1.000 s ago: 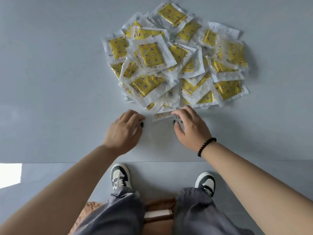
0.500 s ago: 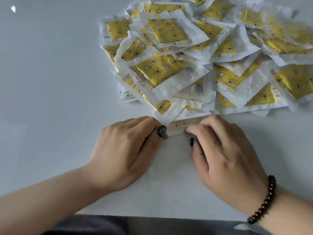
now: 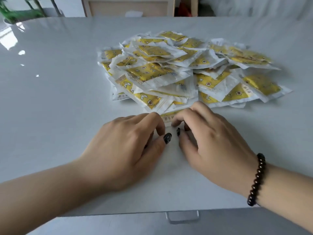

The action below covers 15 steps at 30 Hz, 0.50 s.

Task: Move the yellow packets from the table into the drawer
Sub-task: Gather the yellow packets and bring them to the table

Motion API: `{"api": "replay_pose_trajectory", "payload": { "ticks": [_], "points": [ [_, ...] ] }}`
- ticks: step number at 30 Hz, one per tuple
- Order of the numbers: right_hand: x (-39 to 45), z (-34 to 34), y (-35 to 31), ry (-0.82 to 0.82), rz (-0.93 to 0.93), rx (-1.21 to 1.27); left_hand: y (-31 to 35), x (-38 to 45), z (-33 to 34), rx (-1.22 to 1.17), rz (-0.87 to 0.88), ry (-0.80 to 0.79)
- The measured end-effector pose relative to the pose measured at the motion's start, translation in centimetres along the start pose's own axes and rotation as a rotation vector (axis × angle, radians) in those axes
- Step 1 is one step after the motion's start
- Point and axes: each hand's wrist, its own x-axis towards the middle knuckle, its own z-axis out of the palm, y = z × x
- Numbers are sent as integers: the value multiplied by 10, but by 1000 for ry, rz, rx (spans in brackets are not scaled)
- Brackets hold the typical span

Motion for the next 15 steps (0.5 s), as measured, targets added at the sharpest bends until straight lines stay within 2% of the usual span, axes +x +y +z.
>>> {"api": "replay_pose_trajectory", "payload": {
  "ticks": [9, 15],
  "points": [
    [-2, 0, -1, 50, 23, 39, 6, -7, 5, 6, -81, 110],
    [-10, -4, -9, 70, 172, 1, 18, -13, 4, 34, -218, 122]
  ]
}}
